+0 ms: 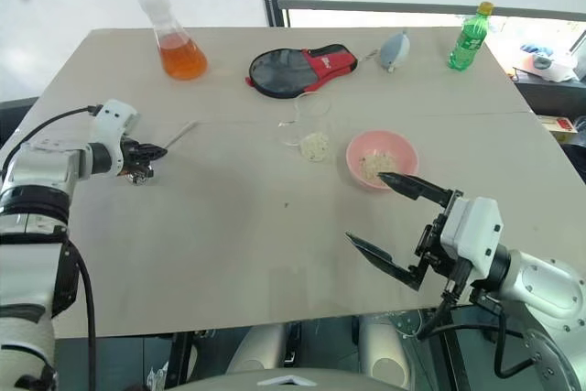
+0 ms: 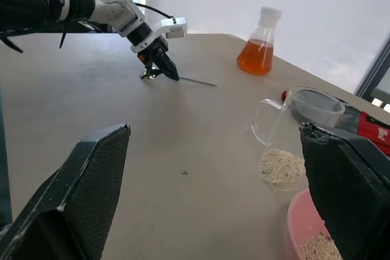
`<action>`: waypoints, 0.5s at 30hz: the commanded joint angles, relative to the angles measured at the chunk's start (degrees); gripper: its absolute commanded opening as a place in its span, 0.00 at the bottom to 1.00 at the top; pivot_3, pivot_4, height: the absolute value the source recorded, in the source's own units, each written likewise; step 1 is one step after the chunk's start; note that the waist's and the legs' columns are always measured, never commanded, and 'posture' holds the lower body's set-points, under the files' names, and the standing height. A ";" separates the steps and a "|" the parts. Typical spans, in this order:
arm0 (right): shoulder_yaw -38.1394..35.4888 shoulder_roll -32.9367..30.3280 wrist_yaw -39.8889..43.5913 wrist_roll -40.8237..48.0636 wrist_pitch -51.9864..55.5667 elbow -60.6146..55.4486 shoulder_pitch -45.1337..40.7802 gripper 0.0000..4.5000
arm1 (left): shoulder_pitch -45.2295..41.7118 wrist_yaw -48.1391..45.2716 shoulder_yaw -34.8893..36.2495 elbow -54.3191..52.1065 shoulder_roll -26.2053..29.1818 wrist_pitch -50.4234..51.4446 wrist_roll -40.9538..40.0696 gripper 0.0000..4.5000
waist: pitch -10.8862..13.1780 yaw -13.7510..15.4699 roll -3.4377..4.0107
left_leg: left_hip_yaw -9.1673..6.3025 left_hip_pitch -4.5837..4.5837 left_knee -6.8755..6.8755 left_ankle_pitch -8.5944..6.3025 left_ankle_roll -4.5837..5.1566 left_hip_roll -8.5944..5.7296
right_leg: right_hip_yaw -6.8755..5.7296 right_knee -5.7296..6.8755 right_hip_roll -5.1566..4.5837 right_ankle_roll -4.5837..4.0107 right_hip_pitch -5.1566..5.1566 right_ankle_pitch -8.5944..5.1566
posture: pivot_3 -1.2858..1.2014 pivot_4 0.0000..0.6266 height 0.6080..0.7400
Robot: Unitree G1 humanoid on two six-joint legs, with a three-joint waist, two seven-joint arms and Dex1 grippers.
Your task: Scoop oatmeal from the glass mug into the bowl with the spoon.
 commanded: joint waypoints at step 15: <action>-0.23 -1.61 1.66 2.66 0.27 0.19 -2.82 1.00 | 35.80 10.89 -1.75 -68.53 -2.36 15.43 12.63 0.40 | -0.05 0.33 0.12 | 0.10 0.10 0.00 0.00 0.00 0.10 | 0.08 -0.01 -0.10 -0.01 0.07 -0.15 | 0.52 0.24 1.00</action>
